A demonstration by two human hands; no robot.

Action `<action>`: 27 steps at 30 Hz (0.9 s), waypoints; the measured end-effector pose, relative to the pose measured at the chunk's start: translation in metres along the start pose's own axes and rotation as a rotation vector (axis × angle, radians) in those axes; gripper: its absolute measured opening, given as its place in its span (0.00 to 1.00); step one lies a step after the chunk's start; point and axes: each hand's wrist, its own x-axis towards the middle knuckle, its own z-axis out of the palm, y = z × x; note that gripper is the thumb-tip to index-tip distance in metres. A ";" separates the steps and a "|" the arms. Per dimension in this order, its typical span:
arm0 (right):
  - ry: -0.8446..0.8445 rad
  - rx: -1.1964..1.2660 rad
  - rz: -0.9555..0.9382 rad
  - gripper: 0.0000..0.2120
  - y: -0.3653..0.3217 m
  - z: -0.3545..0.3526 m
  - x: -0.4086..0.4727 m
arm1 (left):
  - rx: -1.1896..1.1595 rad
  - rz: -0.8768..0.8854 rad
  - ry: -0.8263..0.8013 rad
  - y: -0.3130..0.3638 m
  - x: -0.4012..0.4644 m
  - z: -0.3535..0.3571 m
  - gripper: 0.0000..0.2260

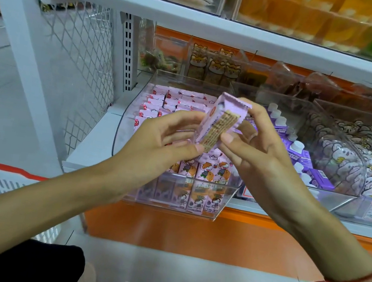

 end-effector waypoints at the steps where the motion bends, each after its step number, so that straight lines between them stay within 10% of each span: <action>1: 0.001 -0.019 -0.003 0.20 0.001 0.000 0.000 | 0.008 0.008 0.007 0.000 0.000 0.000 0.20; 12: 0.249 -0.062 0.062 0.19 -0.002 0.007 0.001 | 0.380 0.300 0.187 -0.002 -0.003 0.002 0.20; 16: 0.245 0.176 0.130 0.16 -0.003 0.001 0.005 | 0.352 0.149 0.170 0.001 -0.002 0.007 0.27; 20: 0.230 0.305 0.154 0.18 -0.005 -0.001 0.006 | 0.134 -0.052 0.008 0.002 0.000 0.004 0.12; 27: 0.149 0.096 0.120 0.15 -0.008 0.005 0.000 | 0.239 0.127 0.154 -0.010 0.004 -0.006 0.15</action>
